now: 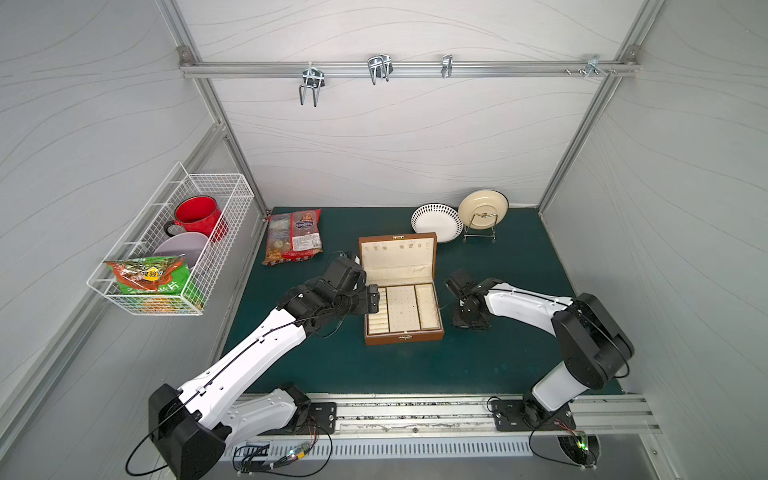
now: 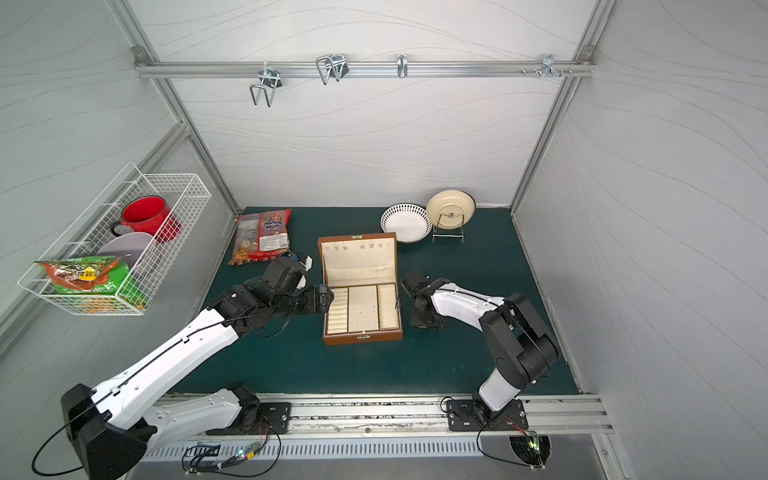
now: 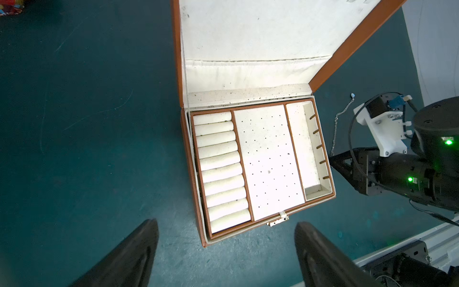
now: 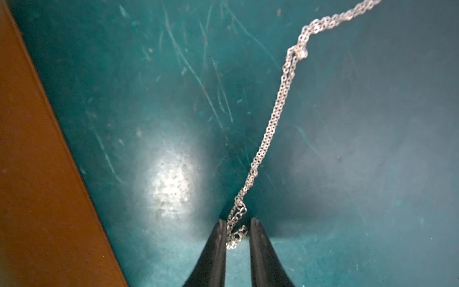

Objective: Put jewelry chain into jewelry box
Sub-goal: Pick up the necklace from the center of the board.

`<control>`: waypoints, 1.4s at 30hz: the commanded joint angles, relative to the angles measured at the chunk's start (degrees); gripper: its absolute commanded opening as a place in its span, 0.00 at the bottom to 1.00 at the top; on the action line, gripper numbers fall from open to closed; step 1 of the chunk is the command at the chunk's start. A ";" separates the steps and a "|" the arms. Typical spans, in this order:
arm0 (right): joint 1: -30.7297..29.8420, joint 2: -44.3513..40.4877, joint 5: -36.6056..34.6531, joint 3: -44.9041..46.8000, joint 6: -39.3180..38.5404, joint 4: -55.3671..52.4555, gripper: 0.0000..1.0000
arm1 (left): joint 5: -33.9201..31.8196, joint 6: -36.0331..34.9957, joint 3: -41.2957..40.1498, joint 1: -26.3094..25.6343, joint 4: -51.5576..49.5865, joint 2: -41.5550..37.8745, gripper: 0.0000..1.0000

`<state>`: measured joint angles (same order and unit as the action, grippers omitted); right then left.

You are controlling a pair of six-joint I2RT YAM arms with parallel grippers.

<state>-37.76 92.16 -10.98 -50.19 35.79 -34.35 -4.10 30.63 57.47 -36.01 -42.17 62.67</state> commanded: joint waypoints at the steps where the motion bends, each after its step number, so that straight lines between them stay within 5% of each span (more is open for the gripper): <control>1: -0.74 2.80 1.26 0.94 0.93 0.69 0.09 | -0.87 0.04 0.01 -0.18 0.71 -1.28 0.91; 6: -0.74 0.19 -0.53 -0.07 0.73 -0.90 0.00 | -0.99 0.04 0.01 -0.18 0.63 -1.33 0.91; 23: 5.84 -21.45 -4.85 -14.03 -9.23 -16.79 0.00 | 4.25 -1.92 0.93 -0.24 7.36 2.08 0.89; 35: 6.88 -23.45 -5.21 -31.06 -14.72 -26.00 0.00 | 13.48 -8.58 2.30 -4.51 20.40 7.18 0.74; 42: 6.86 -22.52 2.42 -40.62 -17.11 -28.01 0.00 | 20.41 -14.72 1.48 -7.31 31.17 8.28 0.68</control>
<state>-31.09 69.63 -13.19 -88.07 20.82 -59.53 11.25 20.53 57.36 -42.46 -20.01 70.43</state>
